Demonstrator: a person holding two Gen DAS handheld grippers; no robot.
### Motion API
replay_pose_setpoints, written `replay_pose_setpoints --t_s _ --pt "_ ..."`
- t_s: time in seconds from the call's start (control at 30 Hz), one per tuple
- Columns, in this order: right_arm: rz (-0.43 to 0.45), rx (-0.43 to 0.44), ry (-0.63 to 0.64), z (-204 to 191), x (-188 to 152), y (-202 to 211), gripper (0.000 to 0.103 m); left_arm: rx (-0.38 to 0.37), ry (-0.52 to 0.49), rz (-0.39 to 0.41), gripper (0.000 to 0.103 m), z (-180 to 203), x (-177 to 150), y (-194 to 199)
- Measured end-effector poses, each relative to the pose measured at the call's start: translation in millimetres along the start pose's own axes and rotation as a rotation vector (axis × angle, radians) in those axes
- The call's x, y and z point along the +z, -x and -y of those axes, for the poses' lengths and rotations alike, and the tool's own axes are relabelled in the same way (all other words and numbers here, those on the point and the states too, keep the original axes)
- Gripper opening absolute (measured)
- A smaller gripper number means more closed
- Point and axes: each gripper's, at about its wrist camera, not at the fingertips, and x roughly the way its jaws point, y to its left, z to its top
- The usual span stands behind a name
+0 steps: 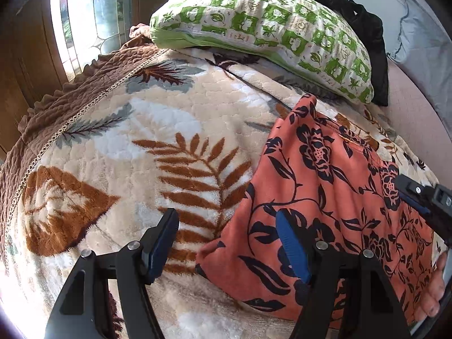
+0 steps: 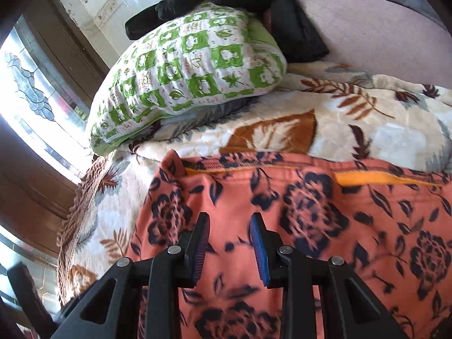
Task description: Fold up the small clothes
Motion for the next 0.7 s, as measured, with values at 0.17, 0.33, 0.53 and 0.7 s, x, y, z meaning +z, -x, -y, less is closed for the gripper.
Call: replay_pose_setpoints --t_s 0.17,0.33,0.53,0.7 --pt "-0.005 -0.040 -0.043 54 -54 66 0.032 0.096 -0.038 -0.049 0.076 2 -7 -17" --pt "-0.059 -0.126 -0.098 102 -104 94 0.035 0.120 -0.063 -0.032 0.079 1 -13 -12" --pt "-0.070 -0.069 -0.173 138 -144 109 0.035 0.152 -0.098 -0.009 0.080 -2 -21 -4" --pt "0.010 0.028 -0.310 166 -157 143 0.036 0.097 -0.062 -0.024 0.079 -8 -32 12"
